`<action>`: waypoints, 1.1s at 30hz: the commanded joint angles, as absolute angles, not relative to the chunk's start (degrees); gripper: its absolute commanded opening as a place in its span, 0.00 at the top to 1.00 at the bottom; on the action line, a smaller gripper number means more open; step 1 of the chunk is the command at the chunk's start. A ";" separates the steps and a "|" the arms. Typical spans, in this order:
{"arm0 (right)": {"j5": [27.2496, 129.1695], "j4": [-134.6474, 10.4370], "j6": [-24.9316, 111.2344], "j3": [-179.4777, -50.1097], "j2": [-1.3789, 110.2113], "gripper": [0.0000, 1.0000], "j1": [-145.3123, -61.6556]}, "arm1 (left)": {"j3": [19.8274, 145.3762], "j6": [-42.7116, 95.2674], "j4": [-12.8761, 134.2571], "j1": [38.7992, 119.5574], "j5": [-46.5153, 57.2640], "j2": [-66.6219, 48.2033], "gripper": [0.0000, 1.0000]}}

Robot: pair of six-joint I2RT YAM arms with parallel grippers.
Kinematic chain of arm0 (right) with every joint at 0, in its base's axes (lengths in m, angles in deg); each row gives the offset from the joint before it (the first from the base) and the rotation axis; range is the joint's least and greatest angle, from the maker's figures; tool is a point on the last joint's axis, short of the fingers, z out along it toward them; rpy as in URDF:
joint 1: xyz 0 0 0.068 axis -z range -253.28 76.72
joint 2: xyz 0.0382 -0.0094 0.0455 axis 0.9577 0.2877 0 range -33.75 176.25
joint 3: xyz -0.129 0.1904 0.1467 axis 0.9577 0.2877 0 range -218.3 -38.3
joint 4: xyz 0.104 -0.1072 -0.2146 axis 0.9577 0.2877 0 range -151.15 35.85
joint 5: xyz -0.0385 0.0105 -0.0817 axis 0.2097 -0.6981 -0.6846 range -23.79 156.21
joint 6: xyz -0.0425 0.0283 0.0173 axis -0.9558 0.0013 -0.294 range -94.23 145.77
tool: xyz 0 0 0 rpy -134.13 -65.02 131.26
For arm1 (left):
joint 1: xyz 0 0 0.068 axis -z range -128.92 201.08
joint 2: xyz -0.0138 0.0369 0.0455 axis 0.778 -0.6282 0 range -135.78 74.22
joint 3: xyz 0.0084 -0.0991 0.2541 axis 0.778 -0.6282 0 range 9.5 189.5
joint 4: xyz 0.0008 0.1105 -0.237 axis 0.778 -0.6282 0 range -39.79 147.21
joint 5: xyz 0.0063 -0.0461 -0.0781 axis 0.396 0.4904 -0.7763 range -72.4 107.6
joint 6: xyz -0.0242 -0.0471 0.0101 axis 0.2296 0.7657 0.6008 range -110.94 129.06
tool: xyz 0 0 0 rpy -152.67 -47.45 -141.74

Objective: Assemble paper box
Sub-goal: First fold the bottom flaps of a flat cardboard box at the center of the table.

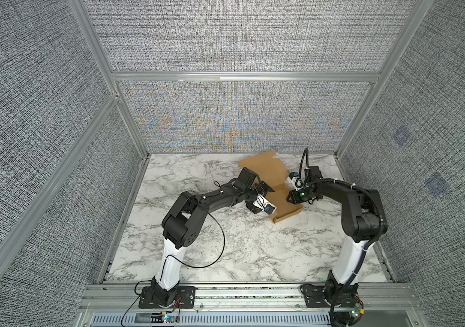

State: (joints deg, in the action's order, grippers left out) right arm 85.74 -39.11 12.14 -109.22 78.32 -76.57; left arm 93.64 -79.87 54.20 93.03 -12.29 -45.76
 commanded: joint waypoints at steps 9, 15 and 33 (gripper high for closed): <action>85.37 -37.53 11.41 -109.06 78.91 0.69 -76.36 | 92.82 -80.92 55.10 93.10 -11.58 -45.42 0.22; 85.46 -37.56 11.28 -109.07 78.93 0.69 -76.27 | 93.50 -81.12 54.85 93.05 -12.30 -45.29 0.22; 85.63 -37.60 11.17 -109.23 79.28 0.69 -76.14 | 95.40 -75.48 53.25 93.29 -13.02 -45.55 0.01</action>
